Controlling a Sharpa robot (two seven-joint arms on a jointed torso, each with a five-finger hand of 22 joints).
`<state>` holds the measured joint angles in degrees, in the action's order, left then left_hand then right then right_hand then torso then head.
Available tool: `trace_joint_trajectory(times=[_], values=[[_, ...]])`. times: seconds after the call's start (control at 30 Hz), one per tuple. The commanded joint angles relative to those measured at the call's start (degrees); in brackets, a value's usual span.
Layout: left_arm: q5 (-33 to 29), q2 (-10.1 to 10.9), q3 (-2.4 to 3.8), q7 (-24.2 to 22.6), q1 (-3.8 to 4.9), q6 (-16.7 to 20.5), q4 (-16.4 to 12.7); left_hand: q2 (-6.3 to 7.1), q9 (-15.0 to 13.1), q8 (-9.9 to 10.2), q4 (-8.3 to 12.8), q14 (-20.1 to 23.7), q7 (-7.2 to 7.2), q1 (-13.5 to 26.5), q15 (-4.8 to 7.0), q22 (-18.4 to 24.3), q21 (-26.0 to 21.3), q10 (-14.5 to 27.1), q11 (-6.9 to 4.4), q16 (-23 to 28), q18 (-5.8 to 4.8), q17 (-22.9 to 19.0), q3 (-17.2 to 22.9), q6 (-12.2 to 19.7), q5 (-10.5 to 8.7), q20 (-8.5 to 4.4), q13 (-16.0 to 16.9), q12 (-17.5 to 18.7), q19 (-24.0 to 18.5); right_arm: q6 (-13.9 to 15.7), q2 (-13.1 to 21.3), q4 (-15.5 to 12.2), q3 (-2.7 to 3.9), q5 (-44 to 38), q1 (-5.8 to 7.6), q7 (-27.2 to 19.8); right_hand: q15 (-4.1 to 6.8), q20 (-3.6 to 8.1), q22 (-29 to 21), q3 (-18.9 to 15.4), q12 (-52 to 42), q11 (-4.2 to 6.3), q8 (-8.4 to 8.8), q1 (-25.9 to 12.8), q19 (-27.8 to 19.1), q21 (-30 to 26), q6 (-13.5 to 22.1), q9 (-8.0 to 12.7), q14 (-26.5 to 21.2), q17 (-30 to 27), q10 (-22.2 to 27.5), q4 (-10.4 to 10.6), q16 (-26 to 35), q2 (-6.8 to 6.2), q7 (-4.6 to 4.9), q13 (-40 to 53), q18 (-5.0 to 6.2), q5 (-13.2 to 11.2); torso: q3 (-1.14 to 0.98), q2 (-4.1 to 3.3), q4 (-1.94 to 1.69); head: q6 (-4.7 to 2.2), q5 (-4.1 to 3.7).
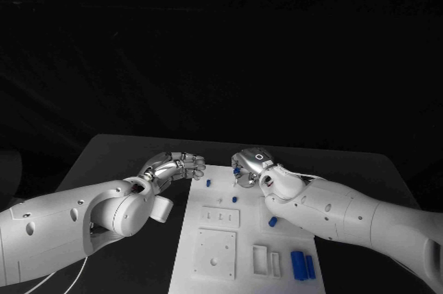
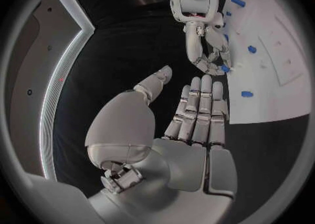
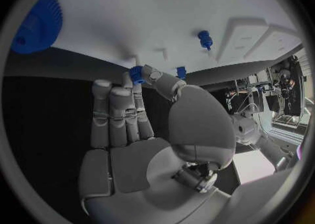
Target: Assemble the parts on the task board
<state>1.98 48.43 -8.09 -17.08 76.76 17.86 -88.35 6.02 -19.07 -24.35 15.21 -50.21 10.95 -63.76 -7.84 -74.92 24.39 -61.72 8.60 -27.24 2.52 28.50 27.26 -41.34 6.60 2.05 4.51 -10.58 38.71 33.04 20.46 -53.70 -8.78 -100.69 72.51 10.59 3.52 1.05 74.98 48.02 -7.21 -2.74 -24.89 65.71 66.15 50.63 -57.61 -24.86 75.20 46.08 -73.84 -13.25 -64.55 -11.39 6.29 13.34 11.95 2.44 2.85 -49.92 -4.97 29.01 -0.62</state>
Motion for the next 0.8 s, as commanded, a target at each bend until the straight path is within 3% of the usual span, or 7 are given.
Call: trace_joint_trajectory(times=[0.03, 0.5, 0.8], values=[[0.3, 0.0, 0.06, -0.4, 0.08, -0.8, 0.0, -0.07, 0.0, 0.3, 0.4, 0.3, 0.56, 0.5, 0.03, -0.3, -0.3, 0.4, -0.03, 0.3, 0.52, -0.1, 0.0, -0.1, -0.33, -0.02, -0.1, 0.3, -0.3, -3.1, 0.2, 0.1, -0.34, -0.7, -0.55, 0.7, 0.33, 0.31, 1.1, 0.3, 0.0, 0.14, -0.09, 0.5, -0.1, 0.2, -0.4, -0.1, -0.3, -0.1, -1.1, 0.0, 0.1, 0.09, -0.06, 0.1, 3.05, 0.4, 0.02, -0.05, 0.01, 0.03, 0.03], [0.3, 0.0, 0.06, -0.4, 0.09, -0.9, 0.4, -0.05, 0.0, 0.4, 0.4, 0.3, 0.55, 0.5, 0.03, -0.4, -0.3, 0.4, -0.05, 0.3, 0.52, -0.1, 0.0, -0.1, -0.35, -0.01, -0.1, 0.3, -0.3, -2.7, 0.6, -0.7, -0.34, -1.0, -0.56, 1.0, 0.33, 0.29, 1.1, 0.4, 0.0, 0.14, -0.05, 0.5, -0.1, 0.3, -0.4, -0.2, -0.3, -0.1, -1.1, 0.0, 0.1, -0.14, -0.07, 0.2, 3.05, 0.4, 0.05, -0.09, -0.02, 0.07, 0.04], [0.3, 0.0, 0.05, -0.6, 0.09, -0.7, 0.5, -0.04, 0.0, 0.4, 0.5, 0.3, 0.53, 0.5, 0.02, -0.4, -0.3, 0.5, -0.07, 0.3, 0.53, -0.1, 0.1, -0.1, -0.36, 0.00, -0.1, 0.4, -0.3, -0.9, 0.9, -1.4, -0.34, -1.6, -0.59, 1.9, 0.34, 0.29, 1.1, 0.6, 0.1, 0.15, 0.00, 0.5, -0.1, 0.3, -0.5, -0.3, -0.3, -0.2, -1.2, 0.1, 0.1, -0.44, -0.10, 0.5, 3.05, 0.4, 0.09, -0.14, -0.01, 0.04, 0.07]])
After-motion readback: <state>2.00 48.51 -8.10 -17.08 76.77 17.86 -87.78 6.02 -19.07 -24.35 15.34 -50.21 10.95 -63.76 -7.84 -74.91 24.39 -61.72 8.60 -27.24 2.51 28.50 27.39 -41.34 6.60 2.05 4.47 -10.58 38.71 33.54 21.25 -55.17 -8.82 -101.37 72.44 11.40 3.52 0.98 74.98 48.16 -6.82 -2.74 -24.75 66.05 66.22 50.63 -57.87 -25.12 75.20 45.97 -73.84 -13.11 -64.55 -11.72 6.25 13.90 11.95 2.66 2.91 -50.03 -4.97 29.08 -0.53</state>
